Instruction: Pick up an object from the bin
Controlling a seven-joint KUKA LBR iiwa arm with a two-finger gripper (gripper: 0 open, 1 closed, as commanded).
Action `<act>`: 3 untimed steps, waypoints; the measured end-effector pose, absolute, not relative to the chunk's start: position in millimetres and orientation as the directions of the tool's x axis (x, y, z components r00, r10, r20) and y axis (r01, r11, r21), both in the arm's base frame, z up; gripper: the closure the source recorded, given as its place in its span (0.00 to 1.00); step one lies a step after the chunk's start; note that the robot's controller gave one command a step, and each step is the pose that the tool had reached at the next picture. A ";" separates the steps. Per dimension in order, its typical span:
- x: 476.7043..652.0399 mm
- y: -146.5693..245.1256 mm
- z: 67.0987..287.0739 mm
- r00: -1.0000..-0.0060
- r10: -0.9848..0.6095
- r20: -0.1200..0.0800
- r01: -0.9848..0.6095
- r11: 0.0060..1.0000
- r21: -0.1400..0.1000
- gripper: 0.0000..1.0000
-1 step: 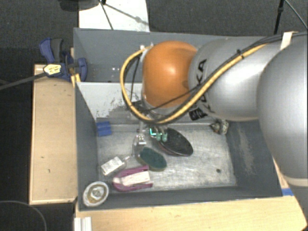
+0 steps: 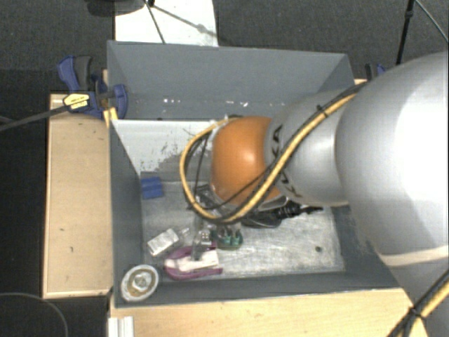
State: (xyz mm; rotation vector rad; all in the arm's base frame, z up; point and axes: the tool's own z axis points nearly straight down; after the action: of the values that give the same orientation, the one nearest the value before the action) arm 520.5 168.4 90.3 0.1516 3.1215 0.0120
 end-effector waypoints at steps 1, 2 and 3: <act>516.9 140.4 82.1 -0.988 0.150 -0.017 0.150 0.988 0.028 0.00; 514.0 142.3 82.1 -0.989 0.148 -0.005 0.148 0.989 0.025 1.00; 538.1 136.1 209.2 -0.995 0.094 -0.010 0.094 0.996 0.004 1.00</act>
Offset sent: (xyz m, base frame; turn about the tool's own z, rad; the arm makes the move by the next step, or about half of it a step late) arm -0.0108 -0.0399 -0.0203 0.0491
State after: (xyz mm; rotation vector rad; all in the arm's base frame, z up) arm 538.1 136.1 209.2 0.1480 3.1280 0.0050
